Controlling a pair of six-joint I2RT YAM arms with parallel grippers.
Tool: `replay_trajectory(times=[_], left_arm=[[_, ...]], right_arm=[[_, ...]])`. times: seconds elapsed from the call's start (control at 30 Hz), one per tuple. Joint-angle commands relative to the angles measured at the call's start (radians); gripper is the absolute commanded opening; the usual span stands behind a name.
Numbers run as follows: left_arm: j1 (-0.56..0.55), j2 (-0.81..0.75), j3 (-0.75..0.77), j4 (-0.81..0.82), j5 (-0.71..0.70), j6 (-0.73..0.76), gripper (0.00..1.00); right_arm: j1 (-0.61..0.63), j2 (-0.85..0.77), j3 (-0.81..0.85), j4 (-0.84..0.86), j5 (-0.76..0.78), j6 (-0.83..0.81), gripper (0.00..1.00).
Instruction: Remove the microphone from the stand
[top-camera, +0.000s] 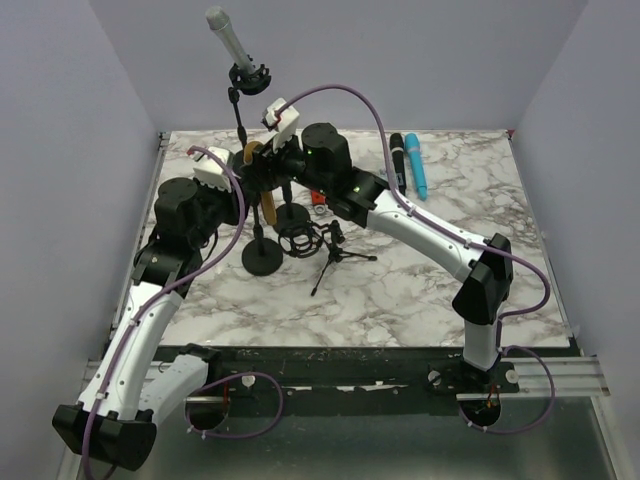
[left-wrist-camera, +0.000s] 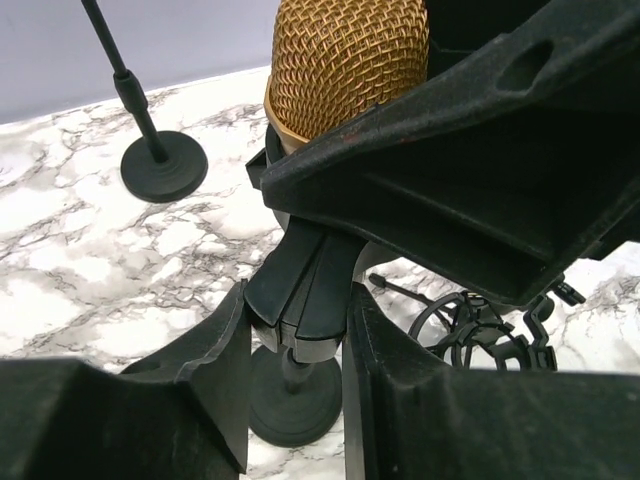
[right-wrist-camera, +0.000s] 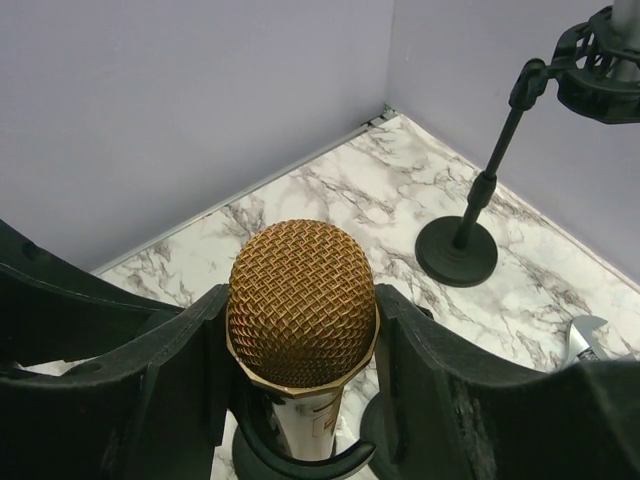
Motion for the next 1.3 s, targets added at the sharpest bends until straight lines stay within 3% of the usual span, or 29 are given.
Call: replay_trajectory(times=[0.0, 0.23, 0.5, 0.73, 1.07, 1.17, 1.27], left_arm=[[0.0, -0.046, -0.056, 0.011, 0.032, 0.016, 0.0], [0.0, -0.058, -0.079, -0.003, 0.021, 0.016, 0.0], [-0.002, -0.063, -0.097, 0.006, 0.028, 0.016, 0.0], [-0.008, -0.067, -0.109, 0.013, 0.045, 0.007, 0.0], [-0.015, -0.083, -0.133, 0.04, 0.036, 0.008, 0.0], [-0.015, -0.086, -0.127, 0.034, 0.035, 0.005, 0.0], [-0.016, -0.085, -0.118, 0.019, 0.027, 0.003, 0.17]], right_arm=[[0.012, -0.02, 0.019, -0.061, -0.008, 0.029, 0.01], [0.012, -0.033, 0.048, -0.048, 0.1, 0.043, 0.01], [0.012, -0.062, 0.195, -0.068, 0.128, 0.059, 0.01], [0.012, -0.148, 0.219, 0.036, 0.207, 0.068, 0.01], [0.011, -0.373, -0.118, 0.382, 0.399, 0.084, 0.01], [0.009, -0.454, -0.22, 0.401, 0.473, 0.071, 0.01], [0.01, -0.527, -0.322, 0.378, 0.519, 0.055, 0.01]])
